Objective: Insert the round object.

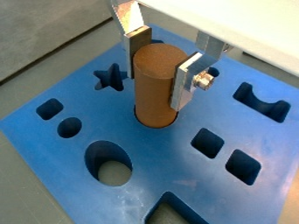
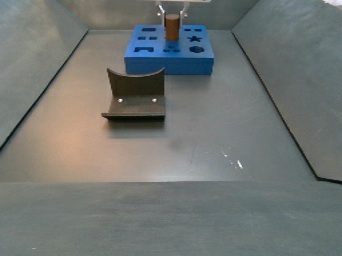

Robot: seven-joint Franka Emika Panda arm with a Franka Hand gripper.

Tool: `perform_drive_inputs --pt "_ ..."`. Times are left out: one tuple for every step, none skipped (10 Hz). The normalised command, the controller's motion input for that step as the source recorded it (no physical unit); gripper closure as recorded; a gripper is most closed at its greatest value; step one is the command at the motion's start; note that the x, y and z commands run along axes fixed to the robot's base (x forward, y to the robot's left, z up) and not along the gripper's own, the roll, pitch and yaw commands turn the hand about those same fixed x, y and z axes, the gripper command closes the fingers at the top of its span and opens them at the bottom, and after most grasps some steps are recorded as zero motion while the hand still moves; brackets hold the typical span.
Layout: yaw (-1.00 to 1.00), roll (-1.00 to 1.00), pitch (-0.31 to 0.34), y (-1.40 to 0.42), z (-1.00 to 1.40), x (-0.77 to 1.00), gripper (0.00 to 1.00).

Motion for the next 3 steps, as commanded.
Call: perform_drive_inputs --pt "-0.03 0.00 -0.026 -0.05 -0.22 0.00 1.00" --pt "0.00 0.00 -0.044 0.00 0.00 0.00 1.00" --pt "0.00 0.00 0.000 0.00 0.00 0.00 1.00"
